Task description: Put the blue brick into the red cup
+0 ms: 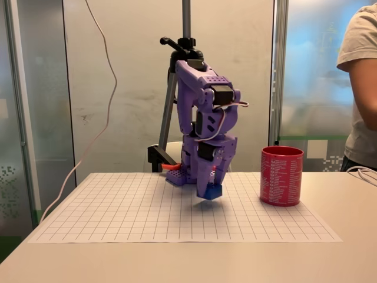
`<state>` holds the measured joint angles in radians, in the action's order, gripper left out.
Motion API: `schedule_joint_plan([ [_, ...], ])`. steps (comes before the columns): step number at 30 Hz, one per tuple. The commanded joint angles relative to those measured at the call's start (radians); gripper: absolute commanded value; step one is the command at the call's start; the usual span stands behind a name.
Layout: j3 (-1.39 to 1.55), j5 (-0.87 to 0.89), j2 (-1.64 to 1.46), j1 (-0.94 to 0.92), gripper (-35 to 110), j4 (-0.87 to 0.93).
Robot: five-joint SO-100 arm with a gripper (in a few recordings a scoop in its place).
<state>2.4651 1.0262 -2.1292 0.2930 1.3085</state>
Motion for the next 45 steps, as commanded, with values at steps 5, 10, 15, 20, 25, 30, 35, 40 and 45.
schedule_joint_plan([
  [5, -0.394, -0.058, -0.037, -0.098, 0, 0.058],
  [10, -0.615, -0.161, 0.043, 0.003, 0, 0.121],
  [15, -0.859, -0.212, 0.132, 0.187, 0, 0.239],
  [20, -1.088, -0.23, 0.184, 0.387, 0, 0.383],
  [25, -1.117, -0.181, 0.16, 0.551, 0, 0.408],
  [30, -1.023, -0.106, 0.052, 0.707, 1, 0.41],
  [35, -0.907, -0.025, -0.038, 0.841, 1, 0.408],
  [40, -0.831, 0.003, -0.051, 0.881, 3, 0.39],
  [45, -0.782, -0.009, -0.044, 0.862, 4, 0.374],
])
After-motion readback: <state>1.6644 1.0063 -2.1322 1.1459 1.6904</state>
